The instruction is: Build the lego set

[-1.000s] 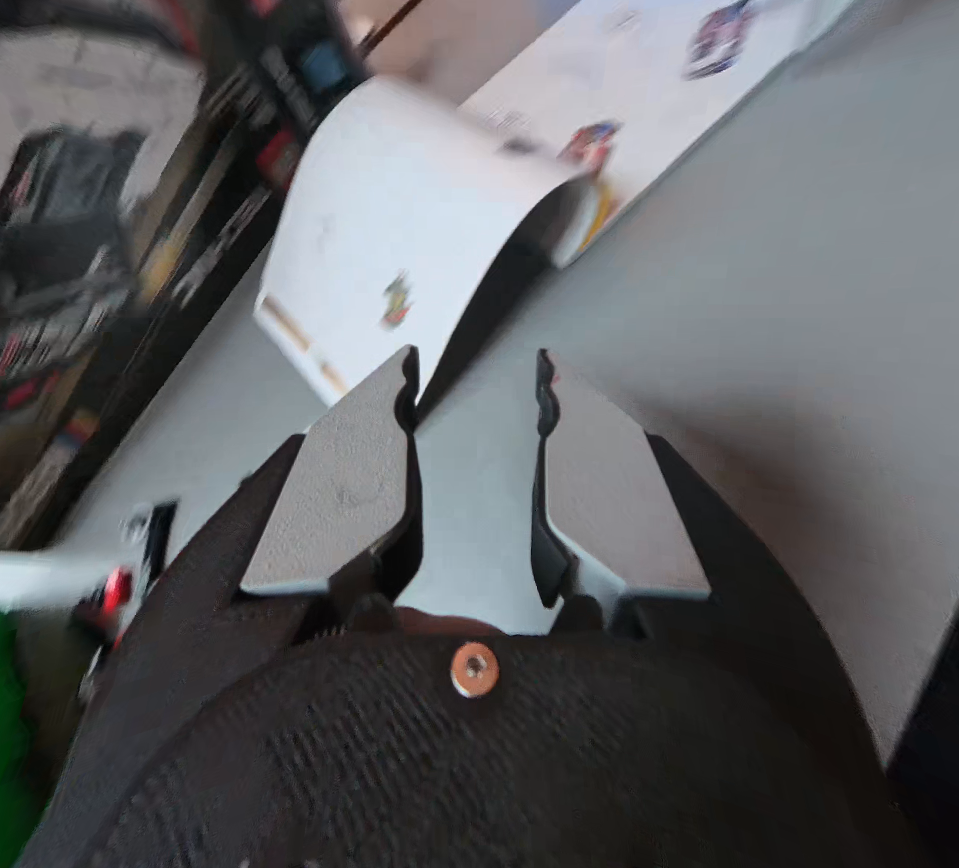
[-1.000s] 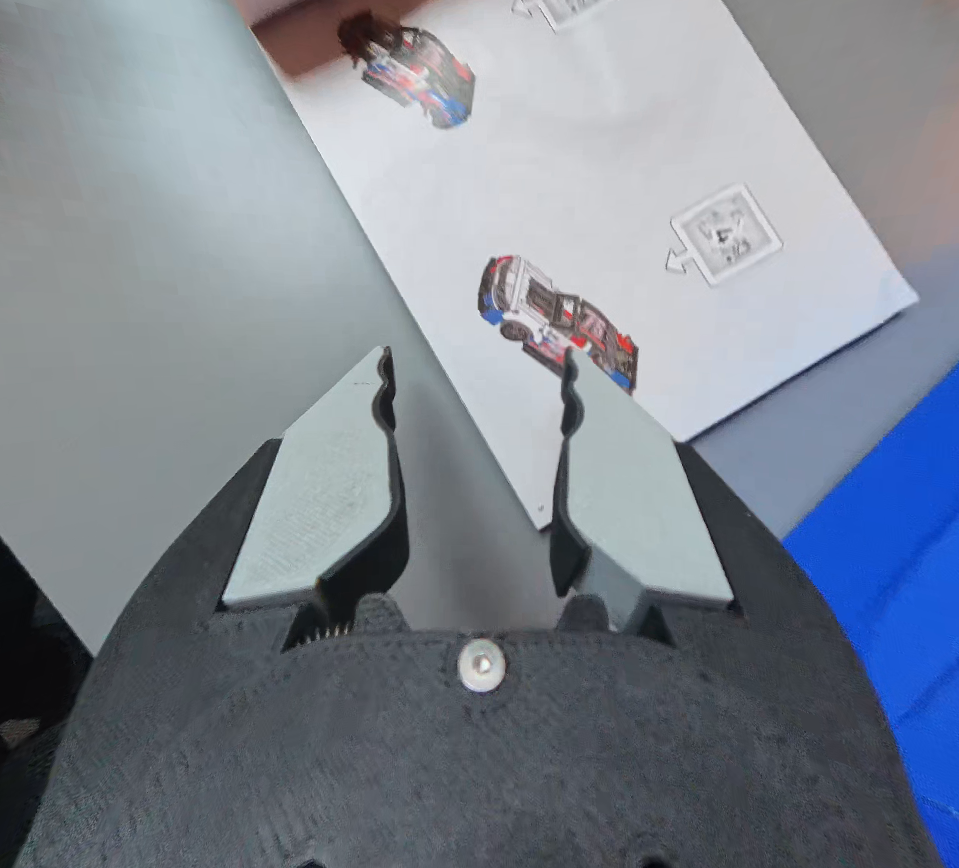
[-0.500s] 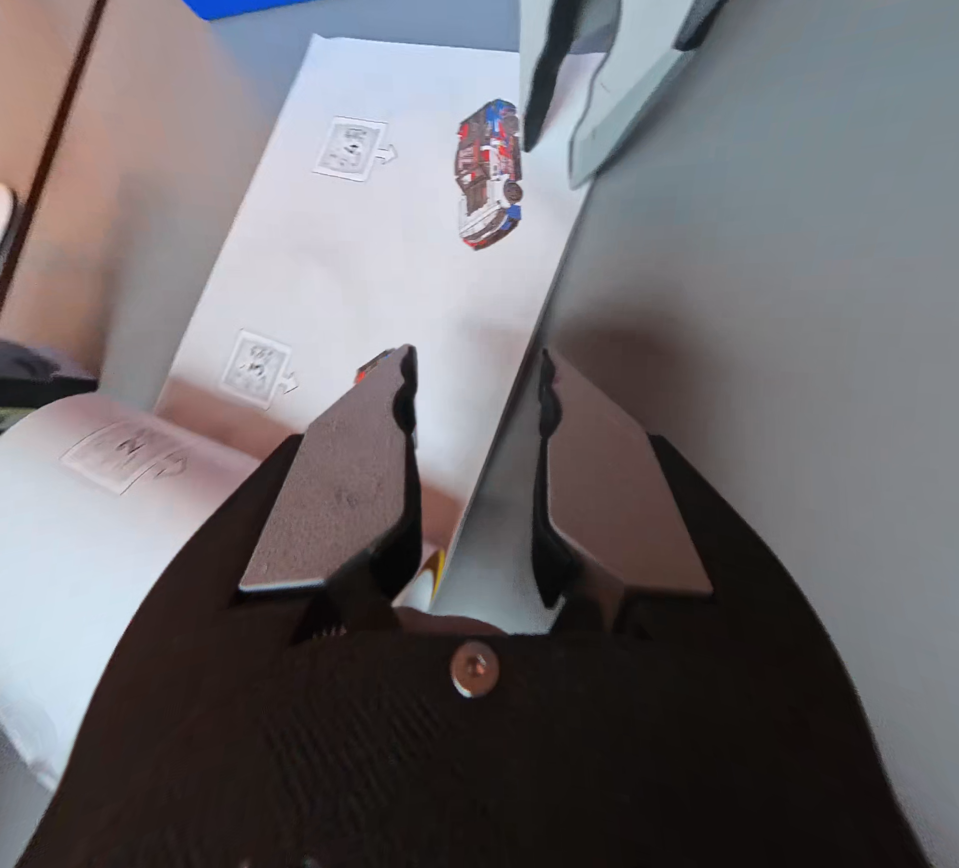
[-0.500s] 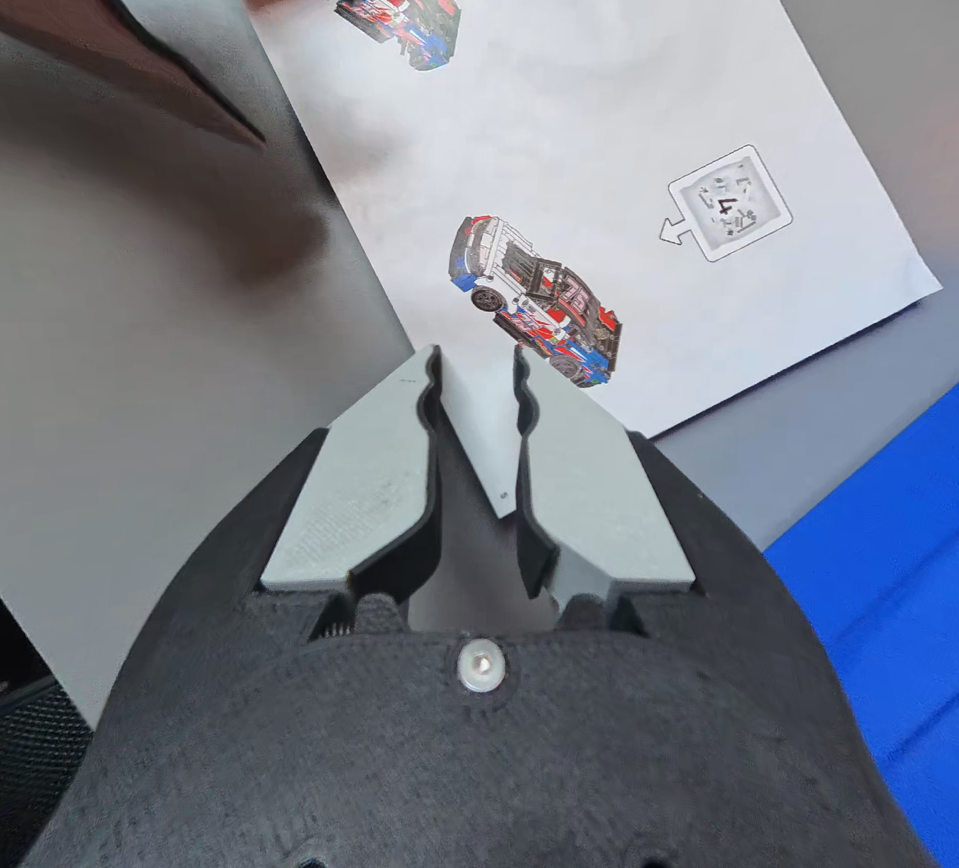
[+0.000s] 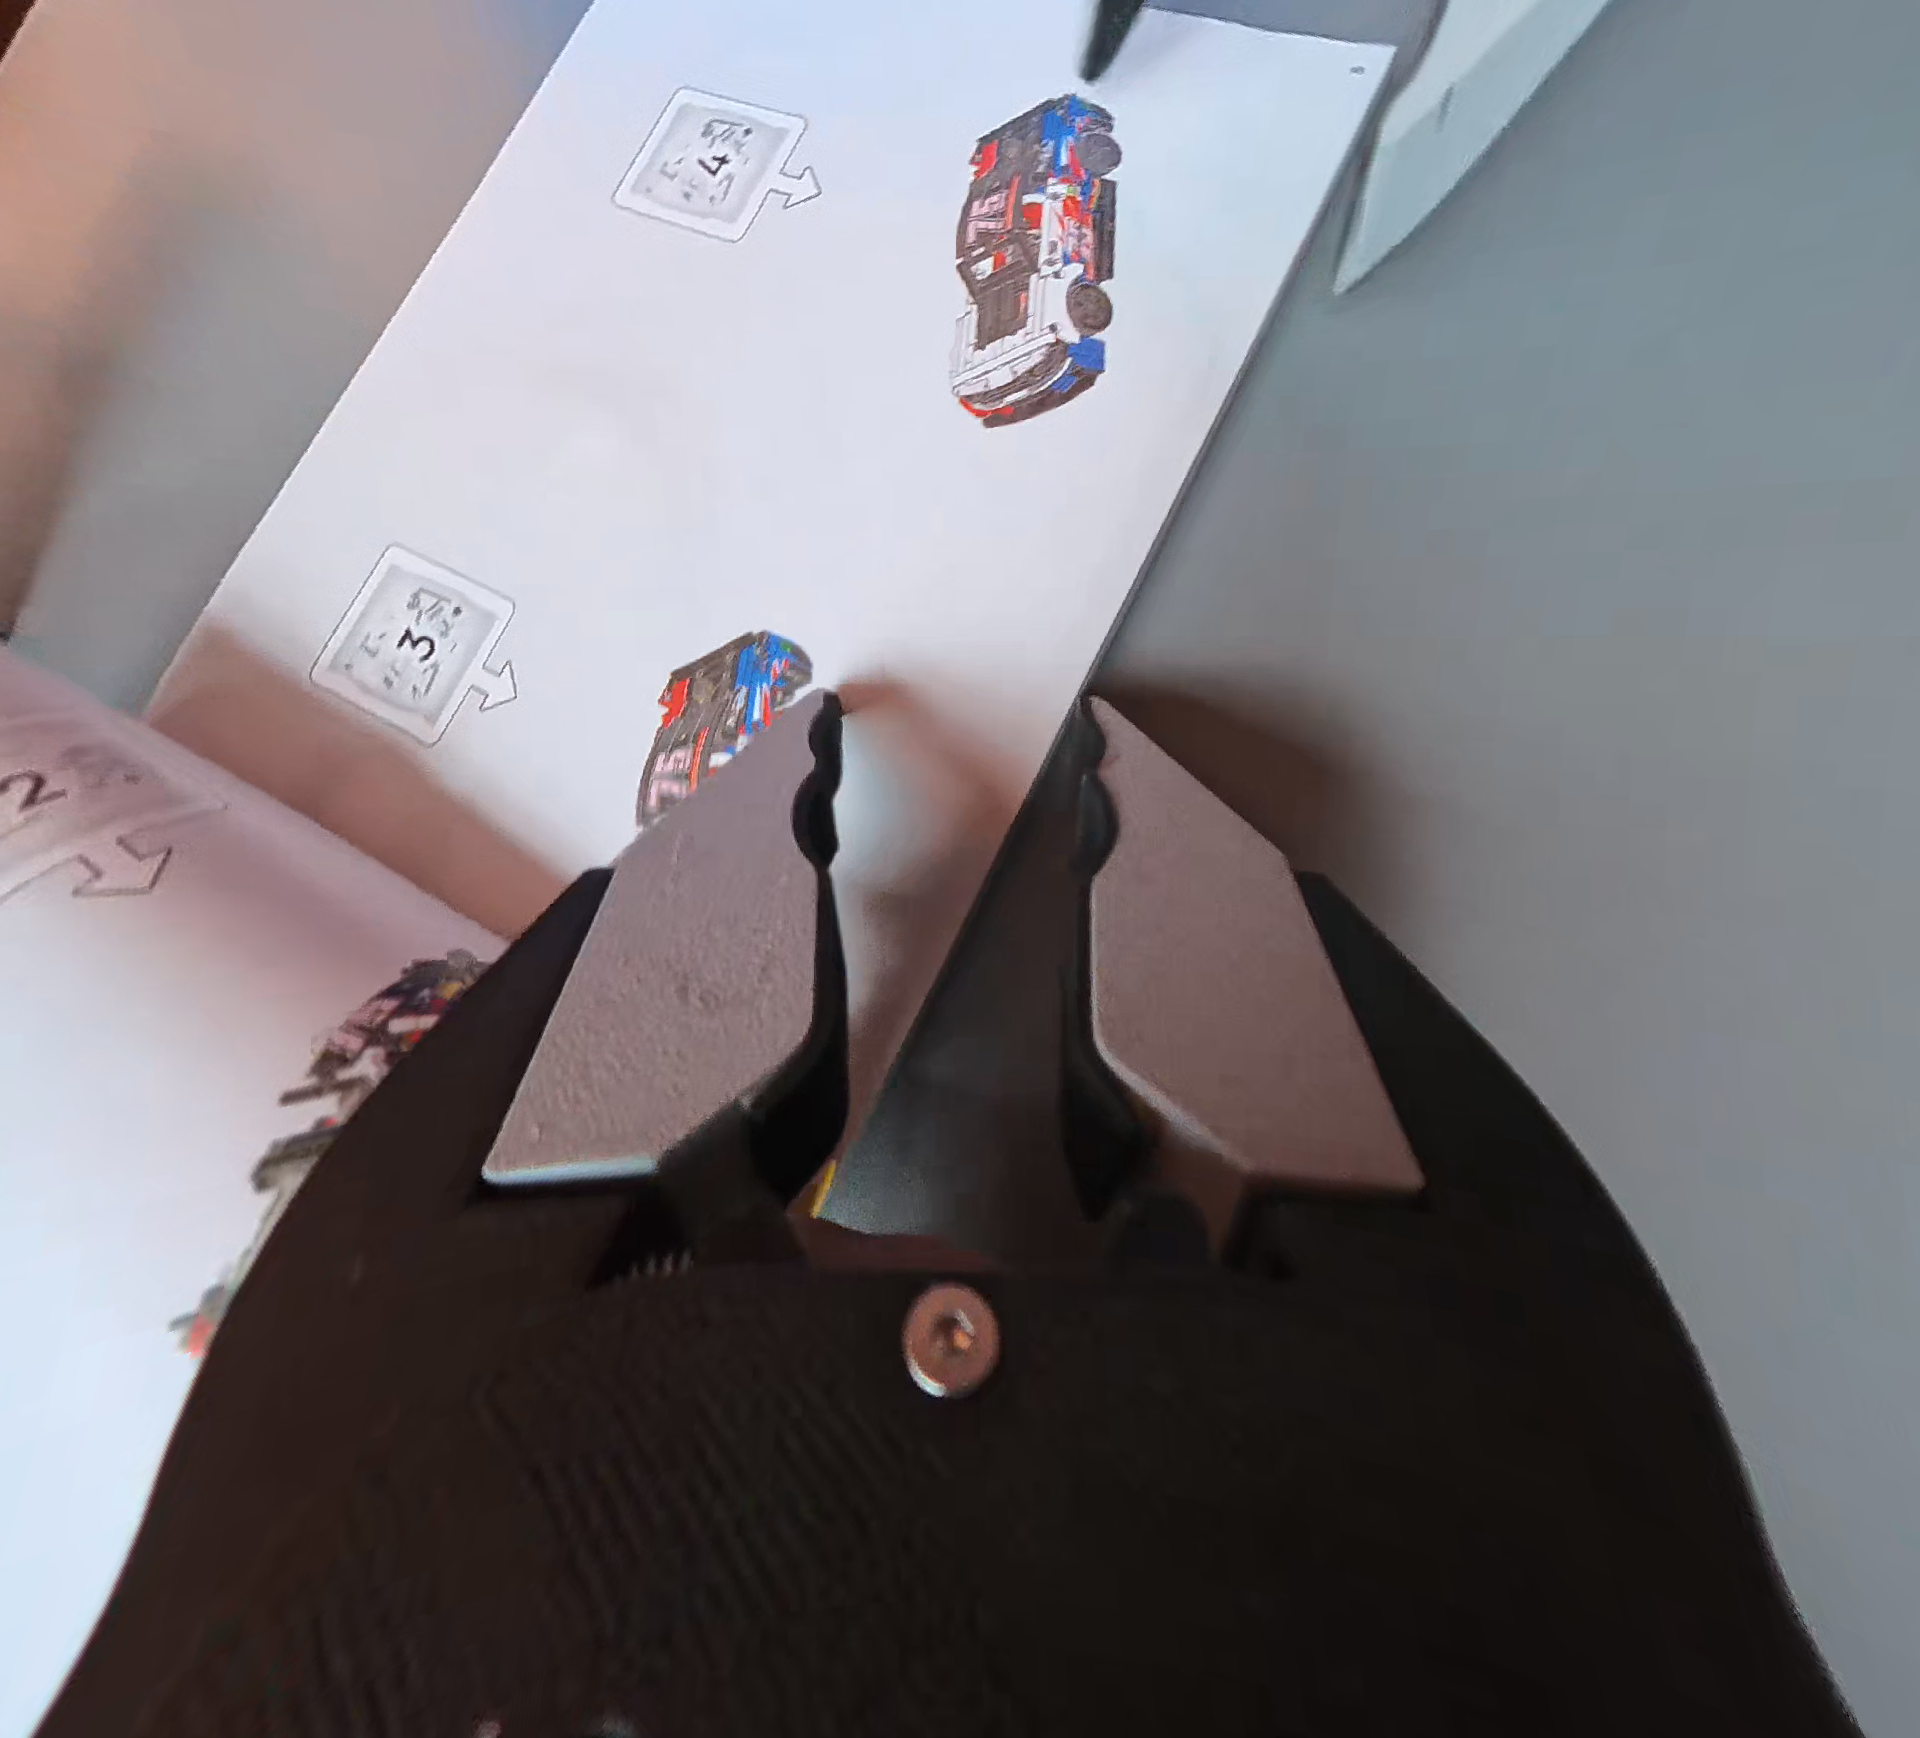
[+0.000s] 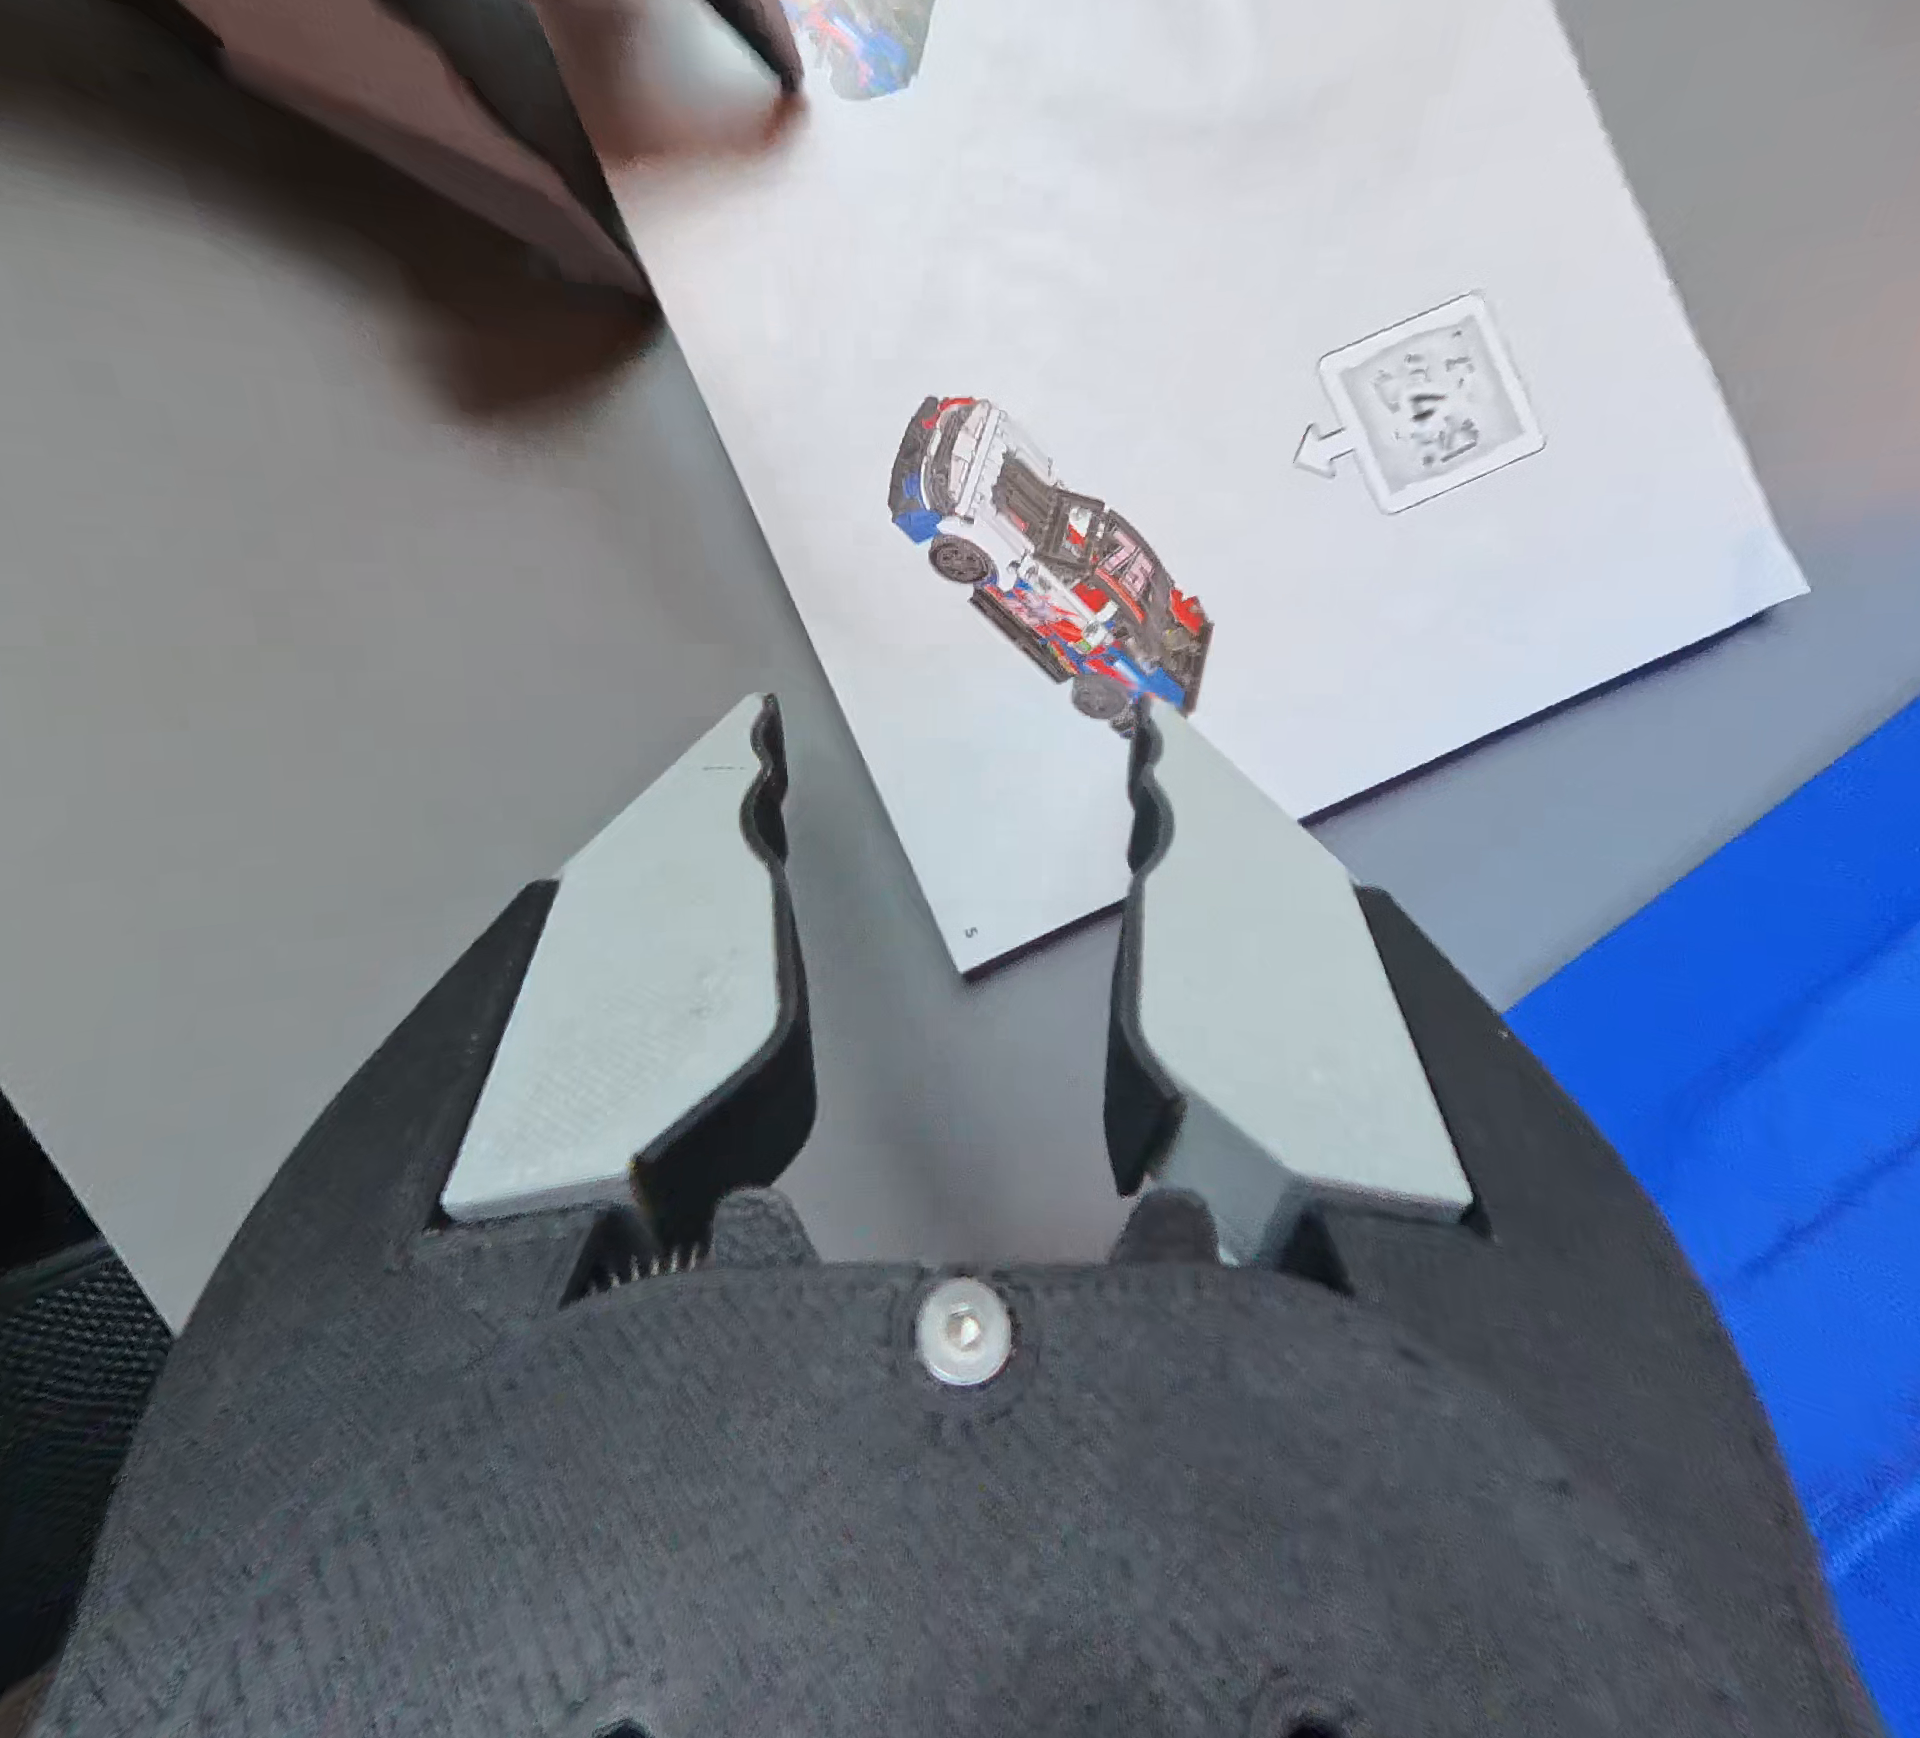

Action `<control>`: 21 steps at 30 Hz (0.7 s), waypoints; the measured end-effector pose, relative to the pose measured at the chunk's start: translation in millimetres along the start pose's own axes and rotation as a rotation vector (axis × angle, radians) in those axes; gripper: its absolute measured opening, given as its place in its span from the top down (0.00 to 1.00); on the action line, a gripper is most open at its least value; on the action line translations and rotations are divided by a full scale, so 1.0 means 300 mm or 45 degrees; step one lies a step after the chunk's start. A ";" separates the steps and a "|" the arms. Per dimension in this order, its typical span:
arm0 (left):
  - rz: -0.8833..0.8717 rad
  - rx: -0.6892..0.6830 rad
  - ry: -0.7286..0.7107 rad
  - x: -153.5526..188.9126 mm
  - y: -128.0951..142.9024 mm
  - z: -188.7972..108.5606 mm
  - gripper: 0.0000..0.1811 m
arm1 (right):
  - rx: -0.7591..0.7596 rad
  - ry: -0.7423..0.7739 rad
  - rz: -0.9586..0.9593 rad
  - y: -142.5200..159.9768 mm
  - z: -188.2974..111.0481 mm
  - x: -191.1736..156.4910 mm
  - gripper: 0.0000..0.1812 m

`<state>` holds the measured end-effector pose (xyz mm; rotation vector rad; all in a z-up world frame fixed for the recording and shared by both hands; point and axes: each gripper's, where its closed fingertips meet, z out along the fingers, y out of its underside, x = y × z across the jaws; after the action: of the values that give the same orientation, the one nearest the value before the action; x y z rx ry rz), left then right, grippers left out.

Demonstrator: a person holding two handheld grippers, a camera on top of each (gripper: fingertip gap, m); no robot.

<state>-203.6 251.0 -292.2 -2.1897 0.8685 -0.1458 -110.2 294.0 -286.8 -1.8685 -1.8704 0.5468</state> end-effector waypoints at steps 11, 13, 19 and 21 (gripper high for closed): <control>-0.037 0.083 0.004 -0.005 -0.002 -0.037 0.76 | -0.055 -0.090 -0.073 0.014 0.018 -0.026 0.86; -0.040 0.075 0.016 -0.001 0.005 -0.034 0.76 | -0.048 -0.126 -0.051 0.012 0.015 -0.029 0.88; -0.040 0.106 0.040 0.013 -0.011 -0.042 0.75 | 0.025 -0.219 -0.019 -0.012 -0.012 -0.046 0.95; -0.041 0.112 0.039 0.014 -0.015 -0.043 0.75 | 0.037 -0.241 -0.016 -0.013 -0.018 -0.053 0.98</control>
<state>-202.4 242.6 -280.7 -2.1252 0.8286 -0.2300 -110.6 278.0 -280.6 -1.8404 -1.9792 0.7664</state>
